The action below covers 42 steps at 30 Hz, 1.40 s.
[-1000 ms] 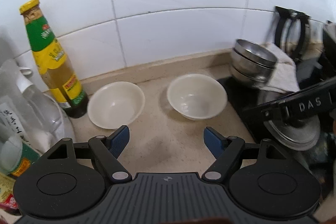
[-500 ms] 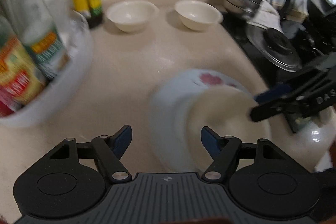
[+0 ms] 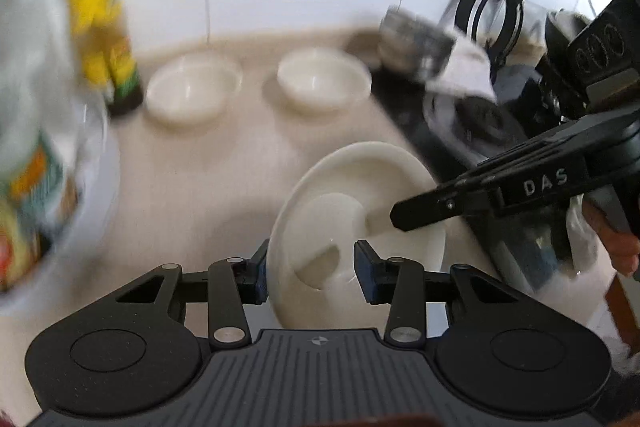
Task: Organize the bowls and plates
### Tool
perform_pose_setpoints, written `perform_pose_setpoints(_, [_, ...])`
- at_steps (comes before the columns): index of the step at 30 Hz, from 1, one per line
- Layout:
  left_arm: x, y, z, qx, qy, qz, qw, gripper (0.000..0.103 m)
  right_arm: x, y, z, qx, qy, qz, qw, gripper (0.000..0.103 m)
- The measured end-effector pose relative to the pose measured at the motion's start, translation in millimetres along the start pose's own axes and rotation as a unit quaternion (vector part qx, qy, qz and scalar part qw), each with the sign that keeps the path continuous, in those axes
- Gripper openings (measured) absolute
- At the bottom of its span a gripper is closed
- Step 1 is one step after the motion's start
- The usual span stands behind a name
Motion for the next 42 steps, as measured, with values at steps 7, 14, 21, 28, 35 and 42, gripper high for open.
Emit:
perform_pose_setpoints(7, [-2, -84, 42, 0.045, 0.003, 0.016, 0.9988, 0.050, 19, -60, -24, 0.076, 0.061, 0.000, 0.995, 0.011])
perform_pose_setpoints(14, [1, -101, 82, 0.010, 0.017, 0.038, 0.9991, 0.054, 59, -77, -9, 0.054, 0.071, 0.041, 0.995, 0.011])
perform_pose_setpoints(21, [-30, -76, 109, -0.039, 0.020, 0.016, 0.9989, 0.056, 82, -79, 48, -0.015, 0.052, 0.078, 0.995, 0.012])
perform_pose_setpoints(28, [-56, -70, 108, -0.040, -0.010, -0.012, 0.9991, 0.064, 83, -85, 54, -0.025, 0.071, 0.077, 0.994, 0.028])
perform_pose_setpoints(35, [-52, -100, 99, -0.001, 0.000, -0.015, 0.9999, 0.076, 100, -91, 25, 0.029, 0.094, 0.098, 0.990, 0.030])
perform_pose_setpoints(42, [-44, -134, 150, -0.030, 0.005, -0.030, 0.9991, 0.078, 124, -108, 31, 0.049, 0.148, 0.120, 0.981, 0.036])
Point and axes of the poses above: each gripper's, at about its wrist camera, not at the fingertips, and z roughly the way its jaws point, x to its right, y to its underside, the point moved 1 cm from there along z, roughly the way its jaws point, and after that the axes turned 1 degree about -z, right-handed, at the moved point
